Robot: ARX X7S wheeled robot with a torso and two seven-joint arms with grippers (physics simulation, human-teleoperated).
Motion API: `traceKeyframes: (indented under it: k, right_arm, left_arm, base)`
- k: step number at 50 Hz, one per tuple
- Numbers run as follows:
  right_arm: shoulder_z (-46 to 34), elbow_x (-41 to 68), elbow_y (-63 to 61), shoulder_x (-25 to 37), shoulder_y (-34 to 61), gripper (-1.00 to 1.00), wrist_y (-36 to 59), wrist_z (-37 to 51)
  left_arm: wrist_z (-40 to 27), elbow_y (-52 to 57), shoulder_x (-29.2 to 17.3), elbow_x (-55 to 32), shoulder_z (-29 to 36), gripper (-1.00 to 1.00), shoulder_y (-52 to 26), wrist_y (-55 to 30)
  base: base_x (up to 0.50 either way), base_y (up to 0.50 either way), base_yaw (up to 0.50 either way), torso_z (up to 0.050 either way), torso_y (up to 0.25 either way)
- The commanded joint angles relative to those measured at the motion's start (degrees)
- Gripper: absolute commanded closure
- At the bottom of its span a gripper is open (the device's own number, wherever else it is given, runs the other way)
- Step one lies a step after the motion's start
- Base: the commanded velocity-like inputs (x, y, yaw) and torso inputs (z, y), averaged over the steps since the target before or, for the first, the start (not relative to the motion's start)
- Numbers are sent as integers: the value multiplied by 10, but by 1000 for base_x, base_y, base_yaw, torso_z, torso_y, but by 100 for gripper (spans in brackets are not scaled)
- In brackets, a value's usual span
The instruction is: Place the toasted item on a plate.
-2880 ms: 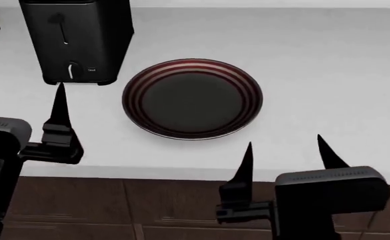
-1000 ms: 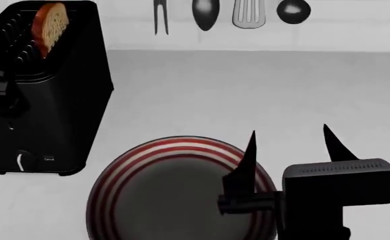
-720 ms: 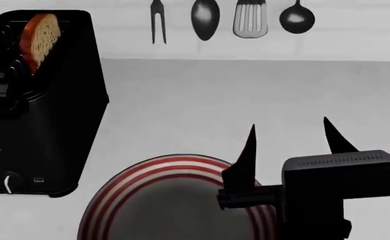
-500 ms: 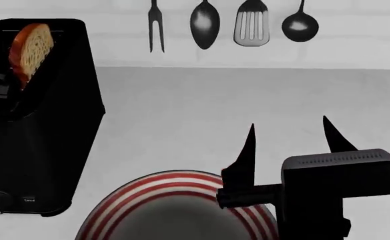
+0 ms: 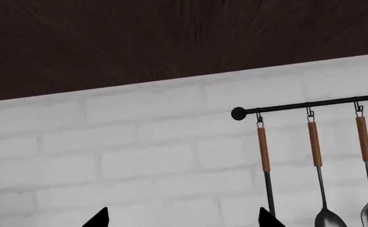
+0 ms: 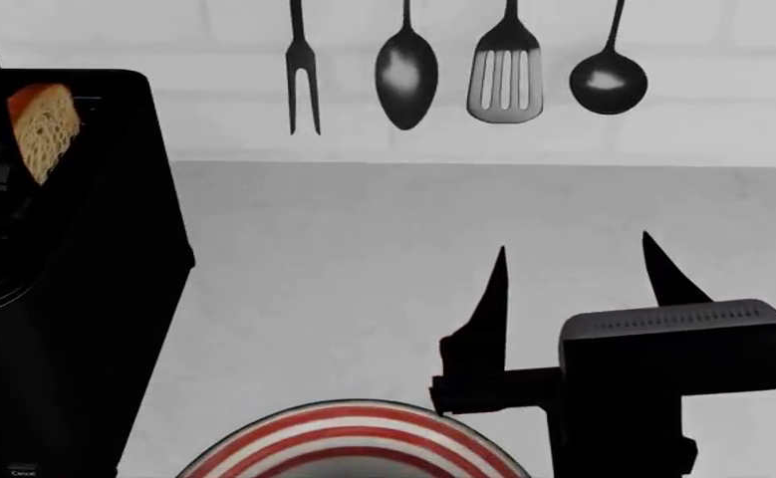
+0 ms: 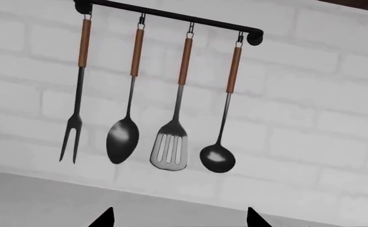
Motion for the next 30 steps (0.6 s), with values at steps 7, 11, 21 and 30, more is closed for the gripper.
traceKeyframes:
  k: [7, 11, 21, 30]
  right_arm:
    - [2, 4, 3, 1, -12, -100, -20, 6]
    - [3, 6, 3, 1, -17, -100, -22, 8]
    - [0, 8, 10, 2, -12, -100, -30, 8]
    - [1, 10, 12, 3, -21, -100, -44, 10]
  left_arm:
    - [14, -27, 9, -42, -37, -100, -57, -64]
    - [27, -30, 4, -76, -60, -100, -94, -148]
    - [-151, -83, -29, -377, -128, -100, -192, -318]
    - [-345, -169, -102, -626, -82, -100, -237, -311]
  base:
    - [0, 0, 0, 0, 0]
    - [0, 0, 0, 0, 0]
    - [0, 0, 0, 0, 0]
    - [0, 0, 0, 0, 0]
